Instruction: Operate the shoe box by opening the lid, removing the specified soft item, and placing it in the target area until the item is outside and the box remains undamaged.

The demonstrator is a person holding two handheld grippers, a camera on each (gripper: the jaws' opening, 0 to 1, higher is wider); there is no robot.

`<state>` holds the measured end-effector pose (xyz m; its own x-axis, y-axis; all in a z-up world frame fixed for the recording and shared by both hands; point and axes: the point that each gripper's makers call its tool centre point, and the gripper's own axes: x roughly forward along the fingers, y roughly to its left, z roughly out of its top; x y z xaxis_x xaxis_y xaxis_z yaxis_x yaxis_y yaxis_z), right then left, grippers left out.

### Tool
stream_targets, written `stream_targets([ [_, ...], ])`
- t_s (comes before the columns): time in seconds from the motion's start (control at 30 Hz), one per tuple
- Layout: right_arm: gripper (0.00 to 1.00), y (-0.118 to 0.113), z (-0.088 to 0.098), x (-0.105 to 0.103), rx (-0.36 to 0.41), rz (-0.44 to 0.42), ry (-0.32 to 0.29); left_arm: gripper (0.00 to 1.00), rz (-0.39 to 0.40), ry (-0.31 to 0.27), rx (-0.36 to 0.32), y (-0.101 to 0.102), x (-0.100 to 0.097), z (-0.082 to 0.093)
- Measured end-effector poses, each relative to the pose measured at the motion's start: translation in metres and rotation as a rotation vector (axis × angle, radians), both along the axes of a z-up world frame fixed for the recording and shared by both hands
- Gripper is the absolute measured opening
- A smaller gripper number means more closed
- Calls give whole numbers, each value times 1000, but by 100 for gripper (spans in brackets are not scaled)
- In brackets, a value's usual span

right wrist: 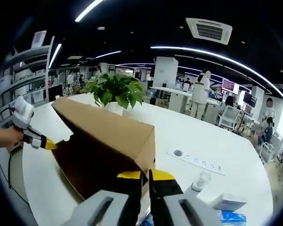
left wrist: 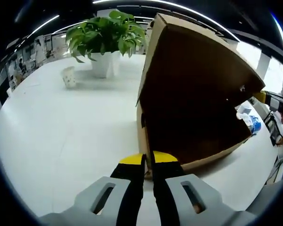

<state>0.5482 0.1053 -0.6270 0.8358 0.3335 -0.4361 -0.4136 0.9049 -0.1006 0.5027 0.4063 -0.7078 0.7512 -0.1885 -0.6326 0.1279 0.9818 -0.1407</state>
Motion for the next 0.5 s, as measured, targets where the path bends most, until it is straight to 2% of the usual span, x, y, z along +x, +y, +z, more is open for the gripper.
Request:
stream_targets([
  [0.5, 3, -2, -10, -13, 9, 11, 15, 6, -53, -10, 51, -2, 2, 0],
])
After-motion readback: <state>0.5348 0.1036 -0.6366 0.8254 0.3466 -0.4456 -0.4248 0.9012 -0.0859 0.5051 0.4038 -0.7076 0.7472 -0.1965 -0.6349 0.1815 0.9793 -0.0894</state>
